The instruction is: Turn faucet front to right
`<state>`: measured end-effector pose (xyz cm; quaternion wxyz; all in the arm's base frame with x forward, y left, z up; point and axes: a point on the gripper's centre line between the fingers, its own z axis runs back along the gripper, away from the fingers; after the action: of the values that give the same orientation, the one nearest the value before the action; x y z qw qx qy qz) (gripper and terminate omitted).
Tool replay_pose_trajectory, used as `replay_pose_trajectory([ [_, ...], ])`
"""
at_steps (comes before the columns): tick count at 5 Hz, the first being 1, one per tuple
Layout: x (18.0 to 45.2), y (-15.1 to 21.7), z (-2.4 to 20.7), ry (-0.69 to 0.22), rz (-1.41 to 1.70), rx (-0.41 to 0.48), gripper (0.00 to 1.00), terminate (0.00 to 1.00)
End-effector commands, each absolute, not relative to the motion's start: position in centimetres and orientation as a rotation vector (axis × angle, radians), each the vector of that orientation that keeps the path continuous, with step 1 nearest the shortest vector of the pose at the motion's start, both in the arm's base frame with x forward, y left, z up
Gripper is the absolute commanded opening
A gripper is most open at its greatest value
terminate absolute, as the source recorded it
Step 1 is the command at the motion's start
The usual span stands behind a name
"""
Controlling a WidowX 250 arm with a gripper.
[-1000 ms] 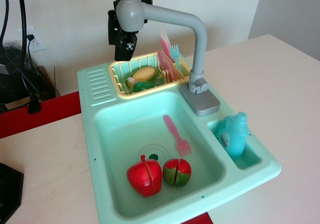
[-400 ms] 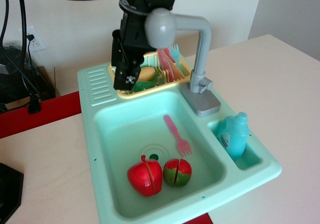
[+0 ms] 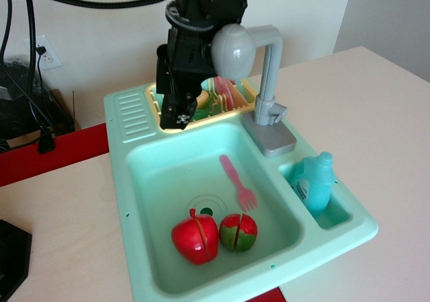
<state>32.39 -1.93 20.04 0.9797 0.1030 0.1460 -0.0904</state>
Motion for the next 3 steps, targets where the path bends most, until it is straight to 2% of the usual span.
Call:
replay_pose_trajectory([
  [1, 30.9, 3.9, 22.6, 0.214, 0.105, 0.251, 1.00, 0.00],
  [2, 29.7, 8.6, 23.5, 0.208, 0.282, 0.277, 1.00, 0.00],
  [3, 29.4, 8.8, 23.3, 0.214, 0.214, 0.171, 1.00, 0.00],
])
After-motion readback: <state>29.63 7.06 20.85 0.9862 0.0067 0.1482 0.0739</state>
